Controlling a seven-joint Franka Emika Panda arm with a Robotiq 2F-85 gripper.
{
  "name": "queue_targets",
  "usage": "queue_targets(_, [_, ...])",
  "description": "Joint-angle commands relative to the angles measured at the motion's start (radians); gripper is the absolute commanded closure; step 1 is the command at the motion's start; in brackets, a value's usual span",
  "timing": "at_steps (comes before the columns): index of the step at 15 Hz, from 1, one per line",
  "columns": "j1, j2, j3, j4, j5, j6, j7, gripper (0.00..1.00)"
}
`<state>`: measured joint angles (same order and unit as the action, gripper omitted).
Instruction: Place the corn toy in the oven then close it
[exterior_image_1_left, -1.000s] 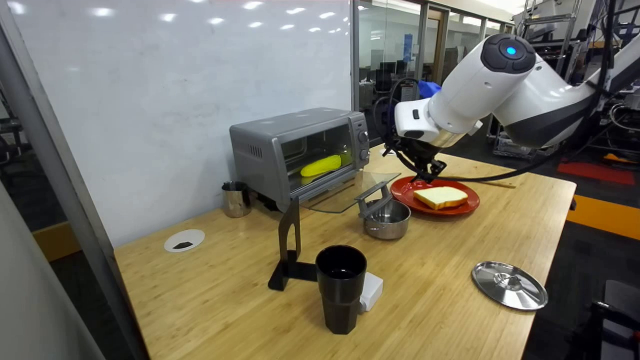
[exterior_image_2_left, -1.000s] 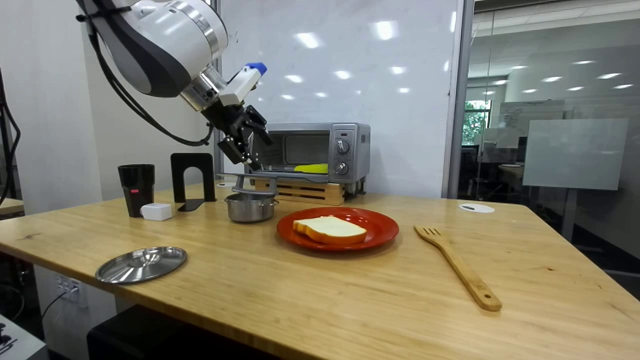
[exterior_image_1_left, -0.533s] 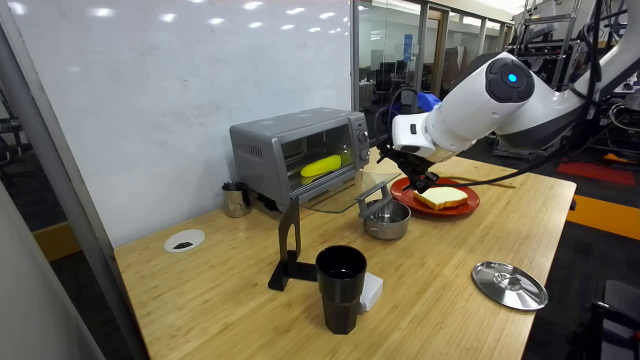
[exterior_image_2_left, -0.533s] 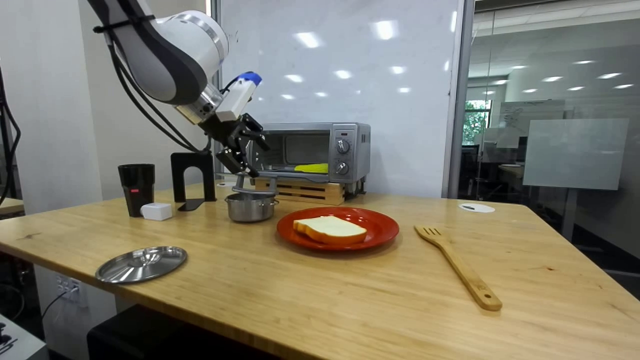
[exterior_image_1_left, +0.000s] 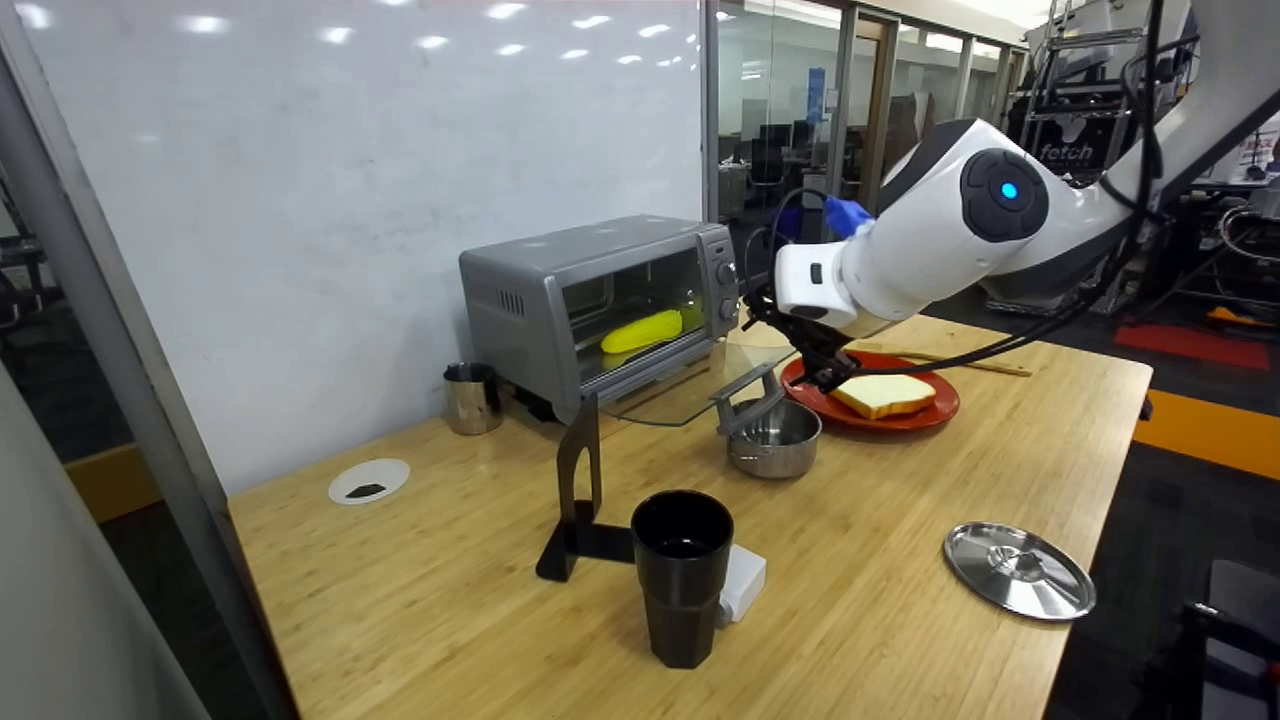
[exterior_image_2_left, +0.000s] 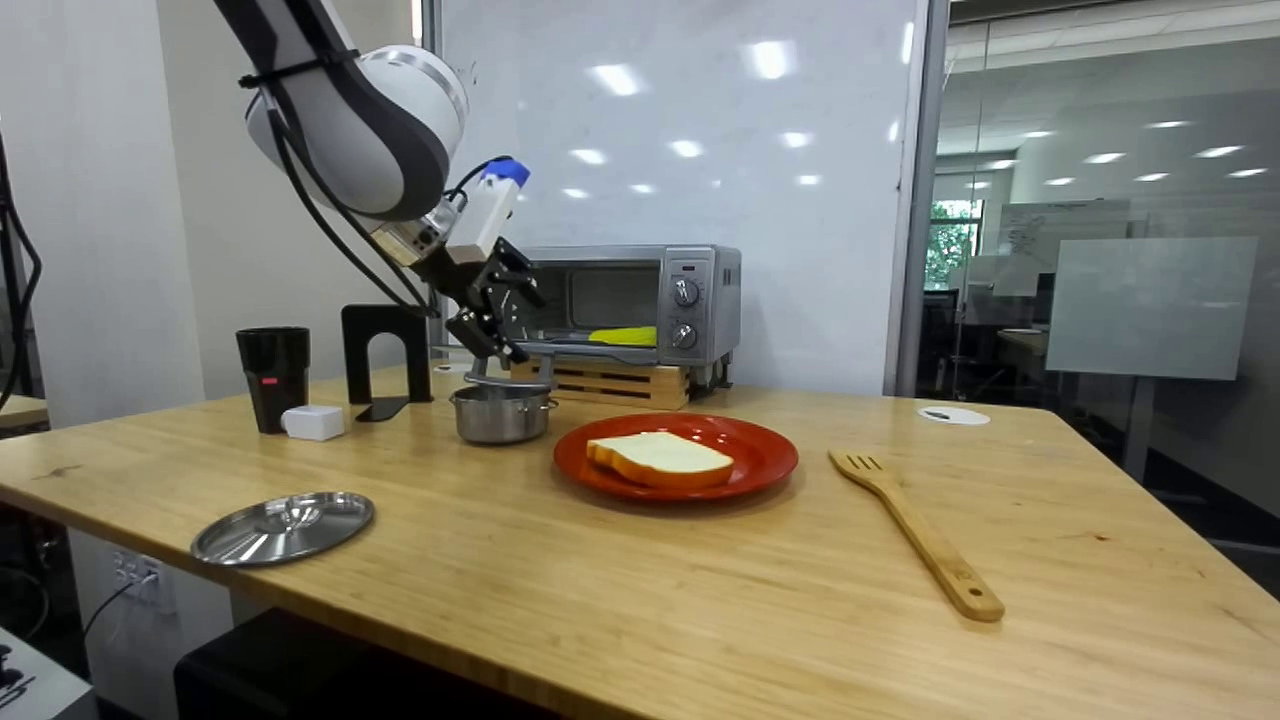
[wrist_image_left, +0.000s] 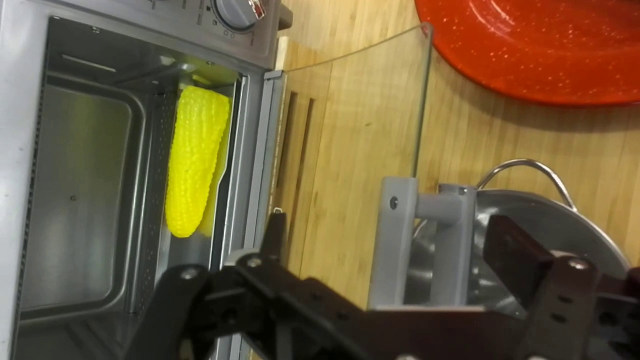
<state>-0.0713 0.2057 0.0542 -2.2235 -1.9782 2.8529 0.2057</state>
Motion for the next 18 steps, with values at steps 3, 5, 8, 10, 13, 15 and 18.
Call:
queue_targets(3, [0.001, 0.039, 0.010, 0.044, -0.105, -0.019, 0.092, 0.00])
queue_targets(5, [0.000, 0.044, 0.013, 0.050, -0.133, -0.017, 0.123, 0.00])
queue_targets(8, [-0.001, 0.047, 0.018, 0.057, -0.175, -0.013, 0.168, 0.00])
queue_targets(10, [-0.002, 0.050, 0.021, 0.061, -0.201, -0.009, 0.198, 0.00])
queue_targets(13, [-0.003, 0.054, 0.025, 0.066, -0.234, -0.008, 0.238, 0.00])
queue_targets(15, [-0.003, 0.059, 0.027, 0.070, -0.252, -0.010, 0.257, 0.00])
queue_targets(18, [-0.004, 0.066, 0.030, 0.076, -0.279, -0.009, 0.278, 0.00])
